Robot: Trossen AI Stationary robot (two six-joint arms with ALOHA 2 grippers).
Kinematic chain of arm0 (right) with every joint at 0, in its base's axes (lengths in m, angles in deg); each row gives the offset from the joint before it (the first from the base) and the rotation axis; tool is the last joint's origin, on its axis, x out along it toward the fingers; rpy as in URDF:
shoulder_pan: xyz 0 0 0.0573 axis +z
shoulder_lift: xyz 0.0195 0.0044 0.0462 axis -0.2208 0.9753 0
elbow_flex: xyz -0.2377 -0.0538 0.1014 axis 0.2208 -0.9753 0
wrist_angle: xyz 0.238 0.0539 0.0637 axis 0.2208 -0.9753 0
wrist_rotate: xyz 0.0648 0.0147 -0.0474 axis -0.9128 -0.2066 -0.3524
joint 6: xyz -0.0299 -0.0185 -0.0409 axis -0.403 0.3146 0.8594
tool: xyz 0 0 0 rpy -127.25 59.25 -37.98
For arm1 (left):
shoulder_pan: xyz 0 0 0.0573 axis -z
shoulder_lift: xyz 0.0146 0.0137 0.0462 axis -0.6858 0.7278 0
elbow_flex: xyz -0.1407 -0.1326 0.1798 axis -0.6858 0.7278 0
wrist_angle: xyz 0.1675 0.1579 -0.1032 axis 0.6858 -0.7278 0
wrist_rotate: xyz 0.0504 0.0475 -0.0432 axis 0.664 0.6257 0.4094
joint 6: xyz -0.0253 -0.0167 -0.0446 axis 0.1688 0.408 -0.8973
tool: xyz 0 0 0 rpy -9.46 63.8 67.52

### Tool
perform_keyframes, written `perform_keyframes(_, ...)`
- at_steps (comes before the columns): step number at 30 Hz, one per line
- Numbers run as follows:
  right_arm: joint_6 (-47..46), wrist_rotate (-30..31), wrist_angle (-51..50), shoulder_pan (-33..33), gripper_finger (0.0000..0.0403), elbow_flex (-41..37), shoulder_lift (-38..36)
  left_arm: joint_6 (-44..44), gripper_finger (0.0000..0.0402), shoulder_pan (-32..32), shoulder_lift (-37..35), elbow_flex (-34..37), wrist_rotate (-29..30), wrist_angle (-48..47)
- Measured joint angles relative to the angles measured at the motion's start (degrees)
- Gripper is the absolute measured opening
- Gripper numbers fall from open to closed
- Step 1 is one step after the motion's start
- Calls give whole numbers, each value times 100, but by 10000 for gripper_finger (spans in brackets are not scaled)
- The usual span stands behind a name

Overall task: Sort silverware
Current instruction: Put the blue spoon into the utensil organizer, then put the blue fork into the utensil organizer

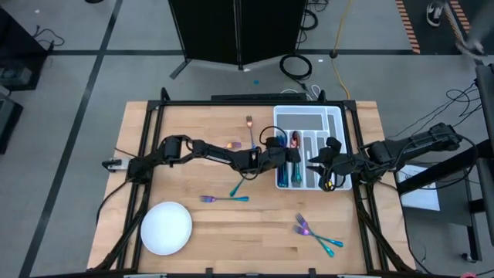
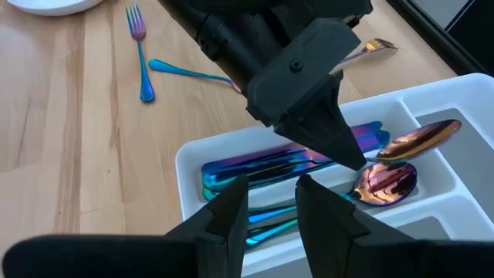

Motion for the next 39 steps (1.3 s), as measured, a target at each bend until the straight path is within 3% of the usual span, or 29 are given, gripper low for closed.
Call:
perform_keyframes(9, -2, -23, 7, -2, 95, 0, 0, -211, 102, -14, 0, 0, 121, 96)
perform_keyframes(16, -4, -26, 3, -2, 95, 0, 0, -340, 107, -104, -2, 0, 131, 55)
perform_keyframes(25, -54, -48, -24, 31, 95, 0, -2, 1998, 107, -243, -366, 4, -1059, 842)
perform_keyframes(28, -54, -96, -11, 112, 95, 0, 0, 2701, 107, -208, -778, 4, -1370, 108)
perform_keyframes(33, -56, -136, 49, 223, 95, 0, 0, 3873, 107, -146, -1709, 4, -1404, -1913)
perform_keyframes(39, -78, -144, 250, 232, 95, 0, 14, 4261, 107, 141, -2532, -4, -1434, -4642)
